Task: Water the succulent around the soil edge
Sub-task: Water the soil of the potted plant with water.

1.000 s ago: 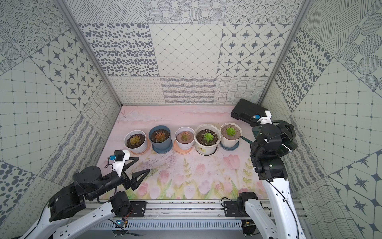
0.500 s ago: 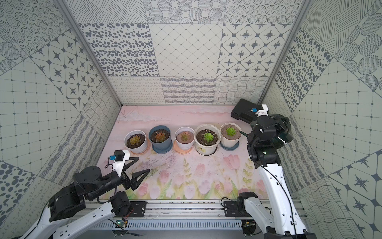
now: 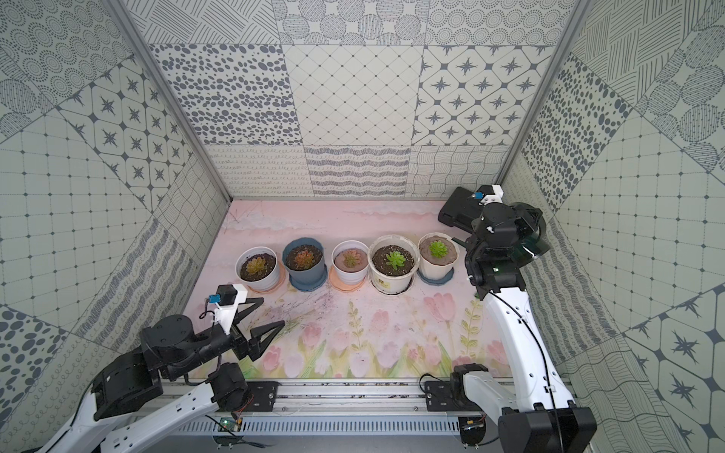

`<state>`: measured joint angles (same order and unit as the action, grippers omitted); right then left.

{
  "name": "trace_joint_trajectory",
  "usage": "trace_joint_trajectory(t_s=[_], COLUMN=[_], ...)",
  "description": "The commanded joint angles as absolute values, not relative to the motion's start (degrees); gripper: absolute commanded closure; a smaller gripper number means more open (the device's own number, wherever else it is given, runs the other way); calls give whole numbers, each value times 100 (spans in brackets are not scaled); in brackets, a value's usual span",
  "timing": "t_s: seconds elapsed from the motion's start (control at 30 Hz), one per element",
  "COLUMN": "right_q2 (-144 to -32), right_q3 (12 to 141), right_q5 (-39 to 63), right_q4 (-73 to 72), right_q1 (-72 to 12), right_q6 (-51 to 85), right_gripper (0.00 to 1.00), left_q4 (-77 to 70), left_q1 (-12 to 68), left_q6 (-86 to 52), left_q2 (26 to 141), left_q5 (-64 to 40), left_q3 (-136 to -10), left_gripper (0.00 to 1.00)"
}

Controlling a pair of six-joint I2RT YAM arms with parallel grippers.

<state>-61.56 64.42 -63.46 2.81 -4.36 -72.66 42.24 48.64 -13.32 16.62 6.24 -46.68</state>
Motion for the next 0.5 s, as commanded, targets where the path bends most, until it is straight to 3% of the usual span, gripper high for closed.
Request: trace_joint_trajectory(t_s=[0.0, 0.47], right_q2=[-6269, -6564], right_q3=[6735, 7014], right_q5=[-6297, -6212], right_q4=[-126, 120], right_q1=[-413, -490], right_q6=[-6902, -6526], right_gripper=[100, 100], left_q4=[4150, 4134], left_q1=[4808, 4607], left_q6=[-1188, -1179], left_q2=[1725, 1846], left_q5=[667, 512], left_q3=[-4663, -4665], left_gripper=[1, 1])
